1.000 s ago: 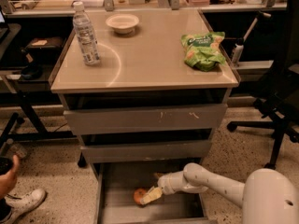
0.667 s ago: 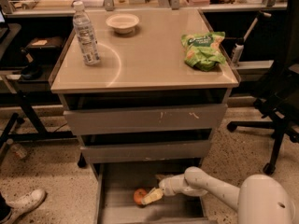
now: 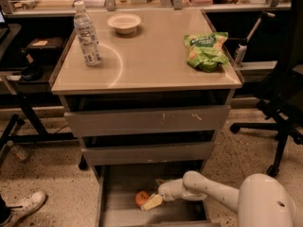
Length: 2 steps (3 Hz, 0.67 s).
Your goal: Pick orange from bottom drawer and place on counter
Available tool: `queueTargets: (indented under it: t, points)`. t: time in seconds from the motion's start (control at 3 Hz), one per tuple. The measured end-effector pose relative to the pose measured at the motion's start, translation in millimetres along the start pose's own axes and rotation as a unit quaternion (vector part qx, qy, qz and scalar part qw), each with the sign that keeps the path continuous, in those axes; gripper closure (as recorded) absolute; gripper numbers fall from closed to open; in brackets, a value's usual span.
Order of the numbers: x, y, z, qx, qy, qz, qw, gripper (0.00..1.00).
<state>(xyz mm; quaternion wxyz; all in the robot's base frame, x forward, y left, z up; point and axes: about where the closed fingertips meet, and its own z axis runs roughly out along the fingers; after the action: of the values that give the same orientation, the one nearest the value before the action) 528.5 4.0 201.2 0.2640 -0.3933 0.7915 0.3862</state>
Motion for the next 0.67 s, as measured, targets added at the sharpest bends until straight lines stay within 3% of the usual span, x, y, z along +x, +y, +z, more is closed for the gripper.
queueTargets:
  t: [0.33,0.67]
  points:
    - [24.4,-4.4,21.5,0.031,0.004,-0.024,0.9992,0.00]
    - [24.6,-4.4,21.7,0.031,0.004,-0.024,0.9992,0.00]
